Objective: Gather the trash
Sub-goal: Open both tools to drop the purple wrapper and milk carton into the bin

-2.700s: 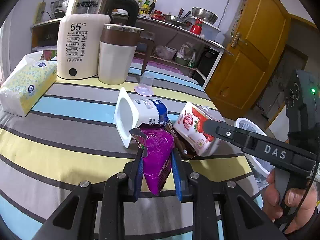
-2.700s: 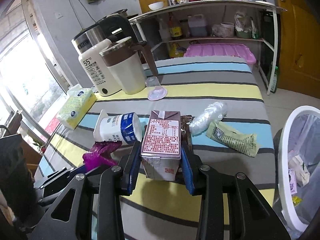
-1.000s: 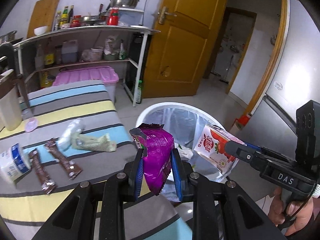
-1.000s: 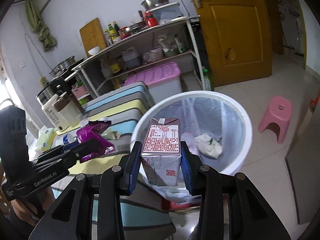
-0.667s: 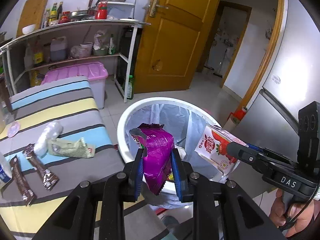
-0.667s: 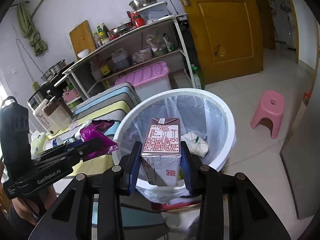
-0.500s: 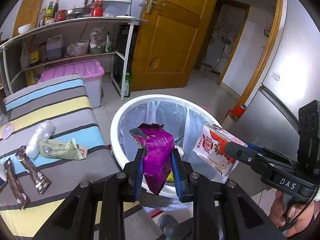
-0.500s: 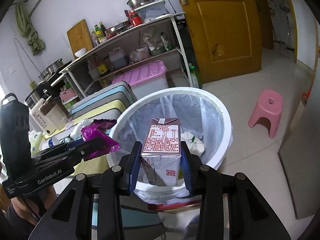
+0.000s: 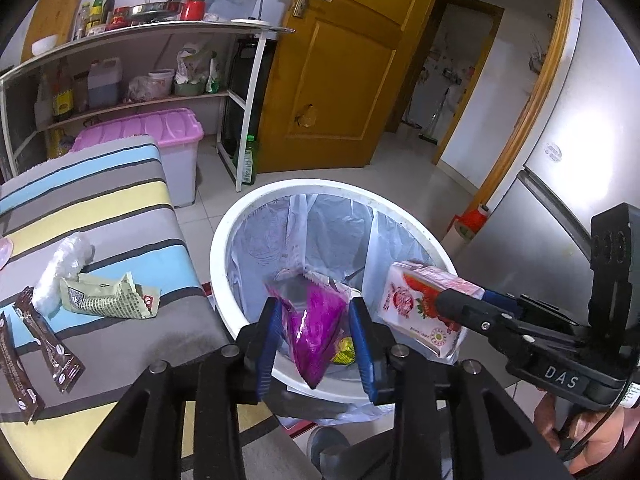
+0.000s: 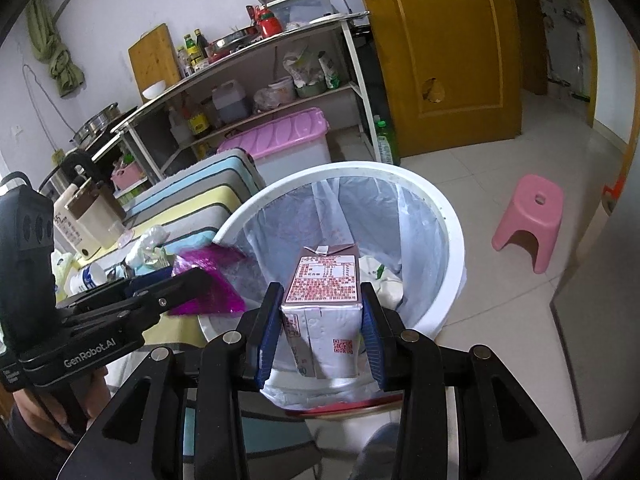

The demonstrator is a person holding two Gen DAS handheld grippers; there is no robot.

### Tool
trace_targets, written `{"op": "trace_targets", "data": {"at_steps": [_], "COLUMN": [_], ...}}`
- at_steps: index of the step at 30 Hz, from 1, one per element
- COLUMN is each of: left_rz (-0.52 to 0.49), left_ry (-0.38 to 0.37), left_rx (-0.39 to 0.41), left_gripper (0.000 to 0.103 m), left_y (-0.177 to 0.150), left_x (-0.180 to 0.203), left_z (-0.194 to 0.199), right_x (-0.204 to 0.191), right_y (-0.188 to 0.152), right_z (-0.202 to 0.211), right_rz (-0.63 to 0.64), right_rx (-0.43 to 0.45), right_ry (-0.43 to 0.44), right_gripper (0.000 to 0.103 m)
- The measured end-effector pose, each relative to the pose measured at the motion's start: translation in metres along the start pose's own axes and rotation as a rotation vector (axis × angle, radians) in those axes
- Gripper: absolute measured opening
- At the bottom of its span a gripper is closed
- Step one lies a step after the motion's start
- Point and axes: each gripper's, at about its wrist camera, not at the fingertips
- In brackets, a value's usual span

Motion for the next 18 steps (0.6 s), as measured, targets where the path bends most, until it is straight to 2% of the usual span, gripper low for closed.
{"op": "trace_targets", "data": {"at_steps": [4,13,18], "left_rz": [0.006,0.024,0.012], "left_ry": [-0.009,0.010,0.052], "left_rx": [0.007,0.041,0.076], "left_gripper": [0.042,0.042,0.042], "left_y": [0.000,-0.003,-0.007], "left_x": [-0.001,-0.005,-0.012], "left_z": [0.004,0.022,0.043], "right_x": [-0.001,-0.007,-0.018], "right_y": [-0.002,-0.001,-0.001], "right_z": [0.000,0.011,0.018], "right_rz": [0.006,0.013,0.024], "right_rx": [-0.004,0.018,0.033], "right_ry": [-0.006,0.006,0.031], "right_gripper": [0.039,0.039,0.039]}}
Point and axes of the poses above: each gripper's, at about its wrist camera, not at the fingertips, and z roughly against the way its jaws point, x to its right, y to its top, and after that the axes turned 12 degrees about x, right-handed
